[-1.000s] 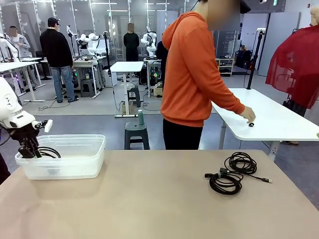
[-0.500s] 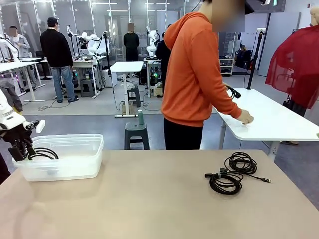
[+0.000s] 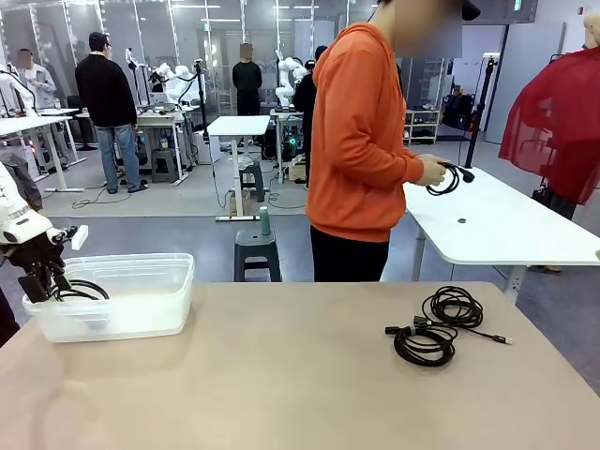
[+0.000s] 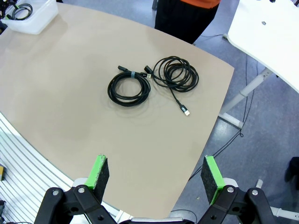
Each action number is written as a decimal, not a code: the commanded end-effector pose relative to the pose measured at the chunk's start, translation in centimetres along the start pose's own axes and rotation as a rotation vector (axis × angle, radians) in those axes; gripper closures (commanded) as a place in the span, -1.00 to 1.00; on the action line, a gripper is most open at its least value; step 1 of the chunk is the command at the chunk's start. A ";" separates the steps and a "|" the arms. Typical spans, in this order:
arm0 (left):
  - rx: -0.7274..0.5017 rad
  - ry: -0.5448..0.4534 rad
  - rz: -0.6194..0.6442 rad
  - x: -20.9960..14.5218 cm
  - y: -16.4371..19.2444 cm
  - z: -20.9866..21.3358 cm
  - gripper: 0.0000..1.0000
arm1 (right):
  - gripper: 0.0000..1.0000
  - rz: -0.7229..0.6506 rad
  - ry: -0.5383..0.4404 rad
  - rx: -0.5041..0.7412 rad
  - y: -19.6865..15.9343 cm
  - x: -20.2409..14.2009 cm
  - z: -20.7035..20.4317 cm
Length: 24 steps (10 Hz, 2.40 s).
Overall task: Organize and store the cables.
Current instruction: Place the Power Cable into the Organizing box.
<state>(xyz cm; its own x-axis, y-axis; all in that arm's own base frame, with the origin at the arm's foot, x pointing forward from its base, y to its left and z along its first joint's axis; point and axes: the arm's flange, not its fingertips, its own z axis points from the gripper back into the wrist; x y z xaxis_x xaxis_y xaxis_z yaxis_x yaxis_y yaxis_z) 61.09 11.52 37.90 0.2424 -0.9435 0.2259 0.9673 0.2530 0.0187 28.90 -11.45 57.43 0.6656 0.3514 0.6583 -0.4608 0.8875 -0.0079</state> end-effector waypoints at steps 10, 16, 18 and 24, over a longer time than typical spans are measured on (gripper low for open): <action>0.003 0.014 0.007 0.1 0.4 0.1 -1.00 | -1.00 0.003 -0.004 0.005 -0.1 -0.1 0.0; -0.004 0.036 -0.074 5.4 -0.2 1.2 -1.00 | -1.00 0.003 -0.004 0.005 -0.1 -0.1 0.0; -0.020 0.021 -0.133 12.6 0.1 3.2 -1.00 | -1.00 0.003 -0.004 0.005 -0.1 -0.1 0.0; -0.048 0.022 0.010 23.0 -4.7 11.6 -1.00 | -1.00 0.003 -0.004 0.005 -0.1 -0.1 0.0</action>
<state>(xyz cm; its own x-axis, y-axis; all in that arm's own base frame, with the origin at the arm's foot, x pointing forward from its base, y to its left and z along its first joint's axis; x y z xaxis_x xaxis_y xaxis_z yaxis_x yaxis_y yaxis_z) 62.54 -7.79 53.42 0.1932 -0.9652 0.1762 0.9810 0.1928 -0.0191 28.91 -11.43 57.44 0.6655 0.3521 0.6581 -0.4611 0.8873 -0.0084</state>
